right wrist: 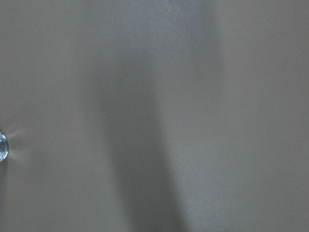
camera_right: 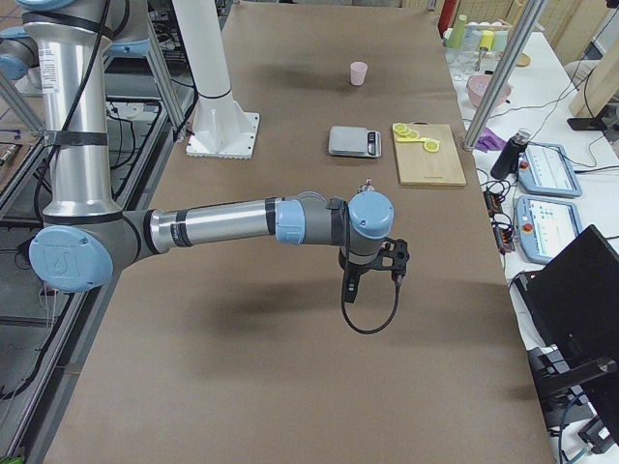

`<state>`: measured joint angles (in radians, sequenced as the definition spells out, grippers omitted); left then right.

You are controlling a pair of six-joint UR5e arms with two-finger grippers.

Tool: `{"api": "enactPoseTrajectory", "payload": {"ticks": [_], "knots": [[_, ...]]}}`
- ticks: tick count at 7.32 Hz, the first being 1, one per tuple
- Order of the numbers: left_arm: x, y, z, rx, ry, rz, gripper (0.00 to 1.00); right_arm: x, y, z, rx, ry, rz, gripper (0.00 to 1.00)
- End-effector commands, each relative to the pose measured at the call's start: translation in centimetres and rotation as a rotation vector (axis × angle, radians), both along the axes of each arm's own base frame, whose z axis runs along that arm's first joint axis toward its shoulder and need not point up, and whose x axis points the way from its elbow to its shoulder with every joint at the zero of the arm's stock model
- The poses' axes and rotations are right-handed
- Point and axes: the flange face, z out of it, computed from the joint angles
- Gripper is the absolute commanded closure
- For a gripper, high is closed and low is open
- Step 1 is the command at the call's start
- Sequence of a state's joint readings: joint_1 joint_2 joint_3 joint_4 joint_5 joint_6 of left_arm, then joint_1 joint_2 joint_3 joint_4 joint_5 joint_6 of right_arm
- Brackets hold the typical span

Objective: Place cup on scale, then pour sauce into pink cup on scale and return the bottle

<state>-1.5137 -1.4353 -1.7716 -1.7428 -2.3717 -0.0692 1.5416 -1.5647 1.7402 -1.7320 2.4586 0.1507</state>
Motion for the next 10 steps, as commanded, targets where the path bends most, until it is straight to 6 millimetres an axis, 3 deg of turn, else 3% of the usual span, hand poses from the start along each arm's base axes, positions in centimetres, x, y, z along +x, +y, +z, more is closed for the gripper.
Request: {"api": "enactPoseTrajectory", "payload": {"ticks": [1, 2, 4, 5, 7, 8, 10], "knots": [[0.3, -1.0, -0.9, -0.006, 0.017, -0.01, 0.02, 0.0, 0.1, 0.0, -0.003, 0.0, 0.001, 0.0], [0.4, -3.0, -3.2, -0.051, 0.045, -0.098, 0.02, 0.0, 0.0, 0.0, -0.001, 0.0, 0.001, 0.0], [0.6, -3.2, -4.8, -0.061, 0.055, -0.133, 0.05, 0.0, 0.1, -0.1, 0.0, -0.003, 0.0, 0.0], [2.4, -4.3, -8.0, -0.086, 0.077, -0.17, 0.11, 0.0, 0.5, 0.1, 0.0, -0.006, 0.0, 0.0], [7.8, -4.5, -13.2, -0.129, 0.119, -0.182, 0.03, 0.0, 0.9, 0.0, 0.007, -0.005, 0.0, 0.0], [11.2, -5.8, -15.9, -0.186, 0.15, -0.207, 0.03, 0.0, 0.9, 0.0, 0.008, -0.005, -0.001, 0.0], [20.0, -7.1, -17.8, -0.224, 0.095, -0.225, 0.03, 0.0, 1.0, 0.0, 0.007, -0.005, -0.001, 0.0]]}}
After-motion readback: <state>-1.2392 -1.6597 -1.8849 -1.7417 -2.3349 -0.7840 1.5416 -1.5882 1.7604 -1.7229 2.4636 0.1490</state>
